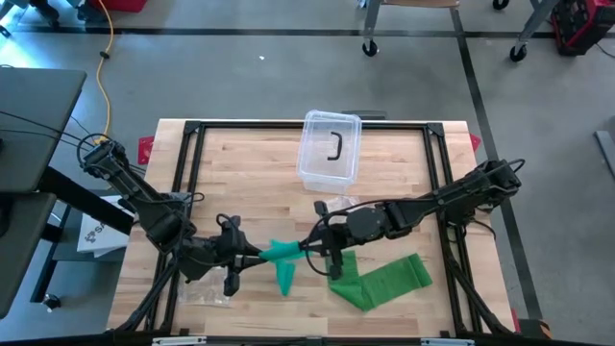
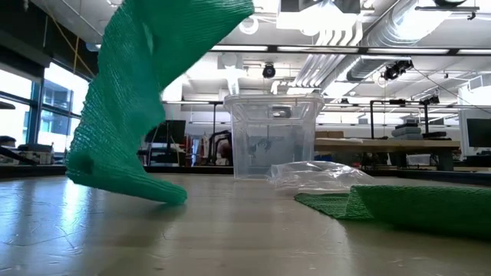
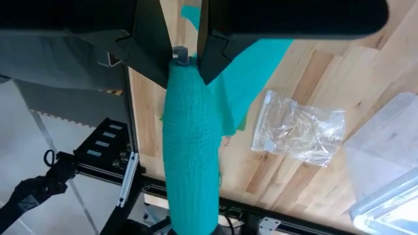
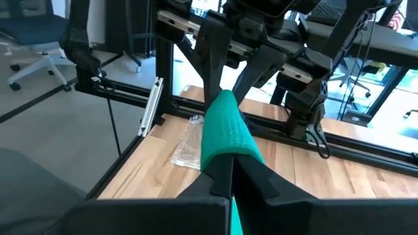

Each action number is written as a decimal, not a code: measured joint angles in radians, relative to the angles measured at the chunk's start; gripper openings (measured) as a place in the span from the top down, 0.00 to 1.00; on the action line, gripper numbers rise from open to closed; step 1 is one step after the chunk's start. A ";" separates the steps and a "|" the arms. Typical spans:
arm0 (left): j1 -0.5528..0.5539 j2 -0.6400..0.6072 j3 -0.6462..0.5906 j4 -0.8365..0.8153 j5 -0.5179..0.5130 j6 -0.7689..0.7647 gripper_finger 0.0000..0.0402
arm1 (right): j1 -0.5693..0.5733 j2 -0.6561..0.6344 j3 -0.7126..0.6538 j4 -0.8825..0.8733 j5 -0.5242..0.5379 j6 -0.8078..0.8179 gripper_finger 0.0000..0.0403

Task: Roll bandage
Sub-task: Roll the blue bandage

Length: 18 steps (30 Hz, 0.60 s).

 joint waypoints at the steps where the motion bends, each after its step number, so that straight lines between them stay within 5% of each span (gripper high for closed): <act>1: 0.000 0.000 0.000 0.009 -0.001 0.011 0.86 | 0.000 0.000 0.000 0.000 -0.007 0.000 1.00; 13: -0.006 -0.001 0.000 0.067 -0.014 0.080 0.85 | 0.000 0.002 -0.002 0.072 0.007 -0.012 1.00; 18: -0.023 -0.001 0.000 0.071 -0.027 0.097 0.76 | 0.000 0.004 -0.014 0.112 0.011 0.001 1.00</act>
